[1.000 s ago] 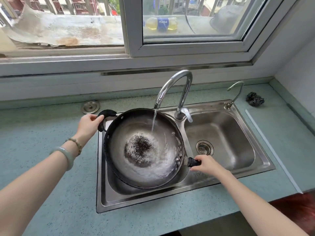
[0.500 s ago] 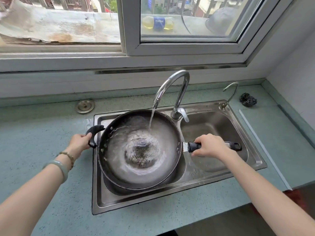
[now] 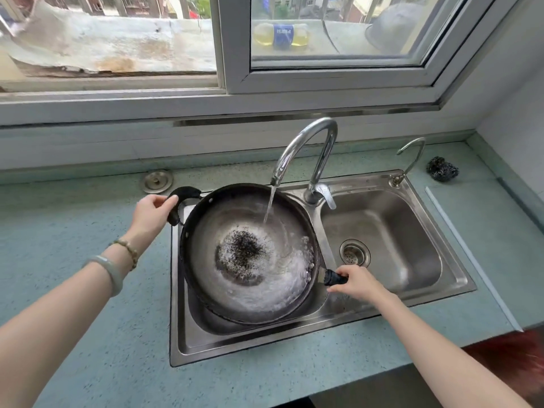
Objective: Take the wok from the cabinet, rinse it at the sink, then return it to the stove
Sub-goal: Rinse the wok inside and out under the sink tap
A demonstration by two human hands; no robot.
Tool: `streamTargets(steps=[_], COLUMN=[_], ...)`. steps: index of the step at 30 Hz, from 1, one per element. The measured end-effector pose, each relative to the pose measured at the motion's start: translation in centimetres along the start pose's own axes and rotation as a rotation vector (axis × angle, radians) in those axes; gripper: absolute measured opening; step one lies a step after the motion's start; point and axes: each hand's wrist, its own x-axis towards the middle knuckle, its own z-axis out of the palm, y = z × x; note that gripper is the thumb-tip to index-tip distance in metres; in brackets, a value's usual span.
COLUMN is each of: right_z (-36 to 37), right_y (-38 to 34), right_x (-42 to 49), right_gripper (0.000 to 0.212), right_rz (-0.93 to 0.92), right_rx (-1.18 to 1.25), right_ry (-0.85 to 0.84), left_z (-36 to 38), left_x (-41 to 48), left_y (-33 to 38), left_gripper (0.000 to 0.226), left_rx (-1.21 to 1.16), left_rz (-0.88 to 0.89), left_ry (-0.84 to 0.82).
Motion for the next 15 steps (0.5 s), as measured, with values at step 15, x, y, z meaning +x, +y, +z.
streamTargets(steps=[15], right_z=[-8.0], right_y=[-4.2], right_x=[-3.8], right_gripper=[0.032], right_rz=[-0.079], right_rx=[-0.473], right_ry=[0.226], left_z=[1.2], left_x=[-0.8], left_y=[-7.3], left_gripper=[0.035], left_rx=[-0.091], left_rz=[-0.371], left_ry=[-0.084])
